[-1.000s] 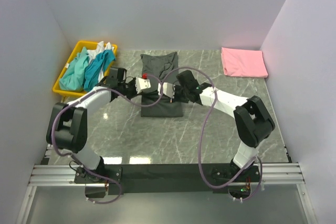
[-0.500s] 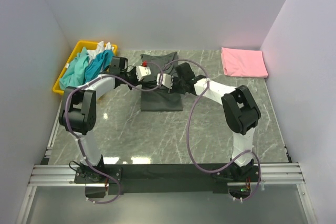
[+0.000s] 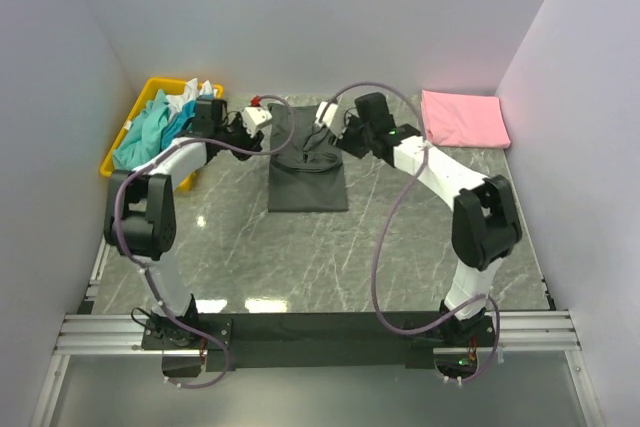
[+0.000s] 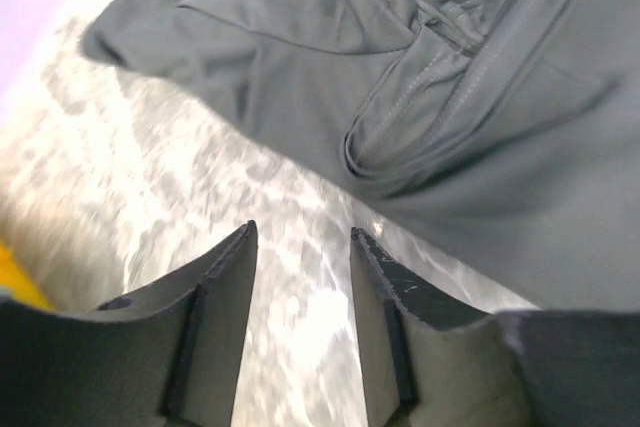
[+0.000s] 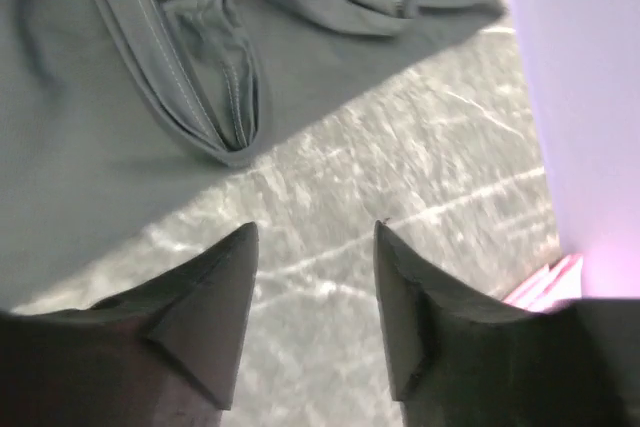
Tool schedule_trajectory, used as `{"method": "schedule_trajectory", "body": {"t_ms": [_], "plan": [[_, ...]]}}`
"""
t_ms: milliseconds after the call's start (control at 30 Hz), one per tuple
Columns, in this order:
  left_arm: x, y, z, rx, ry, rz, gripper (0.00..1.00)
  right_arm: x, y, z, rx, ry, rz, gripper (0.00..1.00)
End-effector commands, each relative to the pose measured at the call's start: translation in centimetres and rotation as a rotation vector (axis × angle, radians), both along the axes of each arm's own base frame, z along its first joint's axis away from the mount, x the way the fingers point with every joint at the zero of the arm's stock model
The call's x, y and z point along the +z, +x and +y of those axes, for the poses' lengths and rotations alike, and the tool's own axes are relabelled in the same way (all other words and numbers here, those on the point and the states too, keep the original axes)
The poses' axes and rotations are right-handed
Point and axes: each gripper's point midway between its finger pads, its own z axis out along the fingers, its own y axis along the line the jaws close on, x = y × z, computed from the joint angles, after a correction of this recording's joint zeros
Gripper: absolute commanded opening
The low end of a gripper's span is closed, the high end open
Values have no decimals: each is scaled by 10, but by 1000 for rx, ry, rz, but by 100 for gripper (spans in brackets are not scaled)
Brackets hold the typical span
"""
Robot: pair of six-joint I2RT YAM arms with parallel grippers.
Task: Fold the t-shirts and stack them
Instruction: Fold the tshirt
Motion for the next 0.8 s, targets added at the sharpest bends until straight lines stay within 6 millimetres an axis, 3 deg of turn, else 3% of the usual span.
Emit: {"method": "schedule_trajectory", "body": {"t_ms": [0, 33, 133, 300, 333, 433, 633, 700, 733, 767], "plan": [[46, -25, -2, -4, -87, -15, 47, 45, -25, -2, -11, 116, 47, 45], [53, -33, -4, -6, -105, -19, 46, 44, -33, 1, -7, 141, 78, 40], [40, -55, -9, 18, -173, 76, 44, 22, -49, 5, -16, 166, 207, 27], [30, -54, -21, 121, -310, 229, 43, -13, -67, 28, -10, 241, 430, 20], [22, -55, -26, 156, -349, 300, 42, -28, -66, 30, -38, 247, 477, 20], [12, -51, -32, 215, -410, 394, 43, -44, -61, 38, -80, 285, 527, 20], [-13, -36, -39, 308, -458, 489, 42, -61, -38, 52, -144, 326, 559, 18], [-16, -26, -40, 326, -463, 500, 42, -56, -27, 56, -152, 349, 530, 18], [-27, -25, -41, 342, -463, 534, 42, -62, -24, 58, -166, 348, 536, 18], [-23, -18, -41, 344, -466, 528, 42, -64, -21, 59, -171, 344, 542, 18]]}}
